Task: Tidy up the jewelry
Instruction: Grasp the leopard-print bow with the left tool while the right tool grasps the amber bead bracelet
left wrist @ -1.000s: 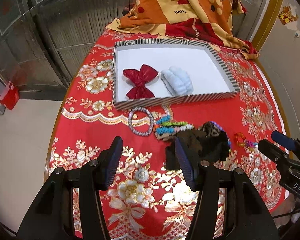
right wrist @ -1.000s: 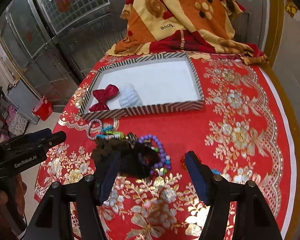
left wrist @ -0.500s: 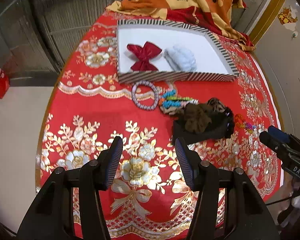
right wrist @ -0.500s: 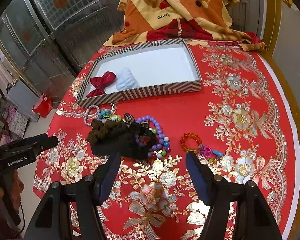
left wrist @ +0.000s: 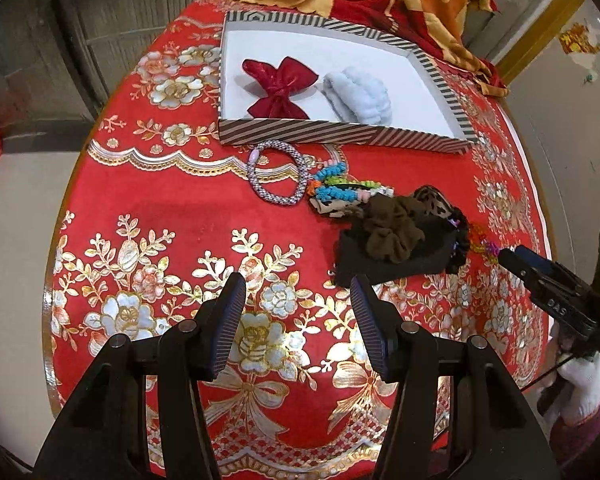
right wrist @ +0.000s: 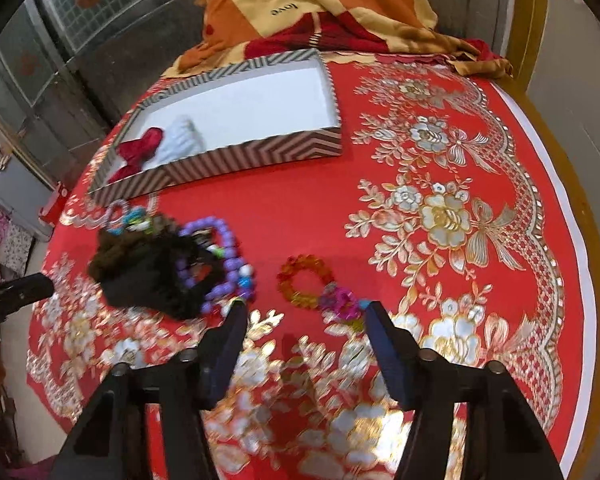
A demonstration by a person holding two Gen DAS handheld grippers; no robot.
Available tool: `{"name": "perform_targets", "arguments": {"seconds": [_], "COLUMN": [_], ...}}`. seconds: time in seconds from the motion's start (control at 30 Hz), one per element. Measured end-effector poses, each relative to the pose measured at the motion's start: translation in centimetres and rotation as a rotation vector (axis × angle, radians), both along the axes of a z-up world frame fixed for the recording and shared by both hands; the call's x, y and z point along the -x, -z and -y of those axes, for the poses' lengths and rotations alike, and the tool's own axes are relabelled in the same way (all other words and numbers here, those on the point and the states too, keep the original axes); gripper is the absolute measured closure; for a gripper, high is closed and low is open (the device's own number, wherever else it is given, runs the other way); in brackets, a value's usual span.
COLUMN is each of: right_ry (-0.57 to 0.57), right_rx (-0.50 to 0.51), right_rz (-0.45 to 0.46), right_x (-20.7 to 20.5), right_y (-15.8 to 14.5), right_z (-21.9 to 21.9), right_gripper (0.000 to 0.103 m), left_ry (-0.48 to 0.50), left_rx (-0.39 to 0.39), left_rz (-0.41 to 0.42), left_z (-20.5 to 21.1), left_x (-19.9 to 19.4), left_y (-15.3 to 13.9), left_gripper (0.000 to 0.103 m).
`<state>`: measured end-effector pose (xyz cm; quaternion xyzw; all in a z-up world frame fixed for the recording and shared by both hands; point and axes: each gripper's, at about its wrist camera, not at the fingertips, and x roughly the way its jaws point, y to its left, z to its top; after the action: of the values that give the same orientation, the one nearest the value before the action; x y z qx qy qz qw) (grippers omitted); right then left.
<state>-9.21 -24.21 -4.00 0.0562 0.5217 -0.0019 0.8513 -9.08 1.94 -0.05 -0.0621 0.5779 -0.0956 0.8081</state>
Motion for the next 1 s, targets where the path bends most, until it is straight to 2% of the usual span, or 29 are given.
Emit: {"name": "perform_targets", "arguments": {"seconds": [0.2, 0.43, 0.53, 0.63, 0.93, 0.97, 1.0], "right_ry": [-0.021, -0.037, -0.041, -0.052, -0.116, -0.123, -0.126], "right_rx": [0.014, -0.013, -0.031, -0.047, -0.061, -0.06, -0.063], "right_rz": [-0.021, -0.041, -0.042, -0.044, -0.04, -0.041, -0.041], "right_x": [-1.8, -2.5, -2.6, -2.7, -2.5, -2.6, -2.6], "right_y": [1.1, 1.5, 1.6, 1.8, 1.9, 1.9, 2.0], "right_z": [0.6, 0.9, 1.1, 1.2, 1.0, 1.0, 1.0], "right_gripper": [0.048, 0.048, 0.048, 0.048, 0.048, 0.048, 0.048], "left_ry": [-0.047, -0.007, 0.005, 0.016, 0.03, 0.024, 0.017], "left_rx": [0.002, 0.106, 0.178, 0.173, 0.123, 0.116, 0.116], "left_rz": [-0.02, -0.06, -0.07, -0.07, -0.097, -0.091, -0.081], "left_z": [-0.5, 1.1, 2.3, 3.7, 6.8, 6.9, 6.9], "left_x": [-1.6, -2.3, -2.8, -3.4, -5.2, -5.3, -5.3], "left_y": [0.6, 0.1, 0.0, 0.2, 2.2, 2.2, 2.3], "left_gripper": [0.049, 0.049, 0.049, 0.04, 0.04, 0.041, 0.051]}}
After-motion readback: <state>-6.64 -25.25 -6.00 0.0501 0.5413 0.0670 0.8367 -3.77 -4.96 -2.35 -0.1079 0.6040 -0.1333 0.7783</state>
